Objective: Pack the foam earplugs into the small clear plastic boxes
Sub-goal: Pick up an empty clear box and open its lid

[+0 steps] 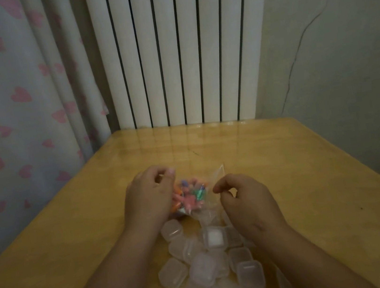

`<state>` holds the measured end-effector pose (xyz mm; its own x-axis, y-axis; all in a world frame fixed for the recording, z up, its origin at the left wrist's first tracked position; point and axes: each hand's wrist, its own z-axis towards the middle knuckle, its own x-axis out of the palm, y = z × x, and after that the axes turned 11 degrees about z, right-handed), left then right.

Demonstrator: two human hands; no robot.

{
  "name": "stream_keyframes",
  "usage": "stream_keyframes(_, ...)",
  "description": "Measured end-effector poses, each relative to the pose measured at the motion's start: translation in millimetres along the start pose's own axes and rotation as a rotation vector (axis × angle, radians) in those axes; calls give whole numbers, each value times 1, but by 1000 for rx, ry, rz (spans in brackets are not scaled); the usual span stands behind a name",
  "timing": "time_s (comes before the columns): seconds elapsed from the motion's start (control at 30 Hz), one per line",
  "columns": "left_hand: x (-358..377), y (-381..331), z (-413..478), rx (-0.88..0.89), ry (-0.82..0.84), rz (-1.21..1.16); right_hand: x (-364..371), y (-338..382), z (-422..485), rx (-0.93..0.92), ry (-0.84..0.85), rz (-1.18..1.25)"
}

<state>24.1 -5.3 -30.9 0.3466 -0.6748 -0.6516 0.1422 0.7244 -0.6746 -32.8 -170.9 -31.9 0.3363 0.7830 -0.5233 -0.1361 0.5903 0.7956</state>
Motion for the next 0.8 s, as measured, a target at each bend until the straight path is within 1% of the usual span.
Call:
stream_keyframes(0.07, 10, 14, 9, -12, 88, 272, -1, 0, 1, -19, -30, -107)
stream_keyframes(0.13, 16, 20, 12, -48, 202, 417, -2, 0, 2, -67, -38, -190)
stream_keyframes(0.23, 19, 20, 9, -57, 289, 517, 0, 3, 2, -183, 64, -235)
stream_keyframes(0.3, 20, 20, 7, -57, 295, 507, 0, 6, 1, -152, 107, -257)
stream_keyframes(0.37, 20, 20, 4, -57, 268, 393, -1, 5, 1, -79, 123, -253)
stream_keyframes(0.47, 21, 14, 2, -59, 246, 72, 1, 0, 2, -60, 177, -284)
stream_keyframes(0.57, 20, 8, 0, -163, 257, -291, 2, -2, 4, -52, 143, -254)
stream_keyframes(0.7, 15, 2, -1, -306, 340, -733, -1, 2, 5, -45, 91, -131)
stream_keyframes(0.8, 9, -5, -4, -347, 426, -907, -3, 4, 4, -84, 77, -134)
